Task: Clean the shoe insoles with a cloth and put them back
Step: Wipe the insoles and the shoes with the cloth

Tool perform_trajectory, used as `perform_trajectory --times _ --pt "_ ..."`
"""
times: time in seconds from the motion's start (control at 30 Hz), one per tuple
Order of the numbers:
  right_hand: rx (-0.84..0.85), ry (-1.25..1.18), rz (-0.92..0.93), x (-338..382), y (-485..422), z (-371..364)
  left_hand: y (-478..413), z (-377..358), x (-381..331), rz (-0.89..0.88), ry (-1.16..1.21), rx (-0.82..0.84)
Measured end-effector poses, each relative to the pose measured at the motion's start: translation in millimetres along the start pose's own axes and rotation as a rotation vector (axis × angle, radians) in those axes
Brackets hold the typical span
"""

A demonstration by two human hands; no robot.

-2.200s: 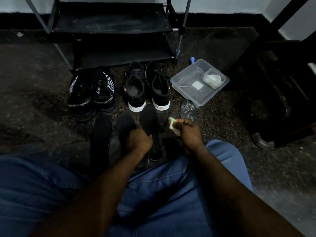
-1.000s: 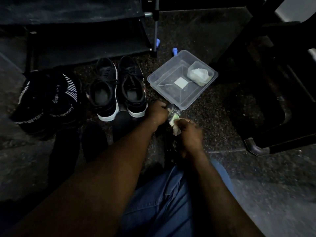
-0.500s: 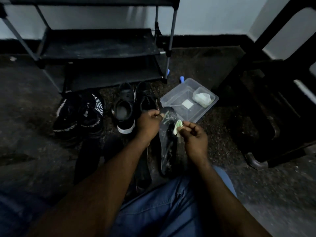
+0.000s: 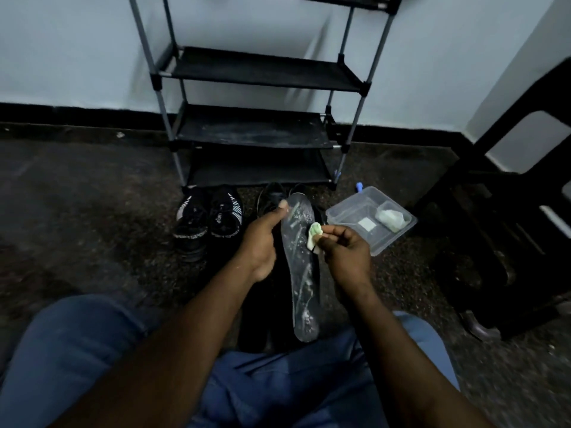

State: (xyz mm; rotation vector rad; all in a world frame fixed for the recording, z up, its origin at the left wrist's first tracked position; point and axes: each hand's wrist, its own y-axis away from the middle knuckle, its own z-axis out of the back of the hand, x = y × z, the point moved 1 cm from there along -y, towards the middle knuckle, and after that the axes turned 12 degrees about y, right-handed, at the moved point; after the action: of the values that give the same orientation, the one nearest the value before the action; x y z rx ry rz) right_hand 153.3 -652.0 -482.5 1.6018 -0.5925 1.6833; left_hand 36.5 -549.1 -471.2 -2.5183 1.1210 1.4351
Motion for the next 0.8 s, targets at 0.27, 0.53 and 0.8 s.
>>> perform_trajectory --times 0.27,0.53,0.8 --pt "0.106 0.062 0.072 22.8 42.7 -47.6 51.2 34.9 -20.0 0.175 0.298 0.144" --pt "0.093 0.306 0.210 34.8 52.1 -62.6 61.7 65.1 -15.8 0.156 0.426 0.111" --pt "-0.014 0.750 0.423 52.7 35.7 -59.7 57.3 60.1 -7.8 0.206 0.444 0.103"
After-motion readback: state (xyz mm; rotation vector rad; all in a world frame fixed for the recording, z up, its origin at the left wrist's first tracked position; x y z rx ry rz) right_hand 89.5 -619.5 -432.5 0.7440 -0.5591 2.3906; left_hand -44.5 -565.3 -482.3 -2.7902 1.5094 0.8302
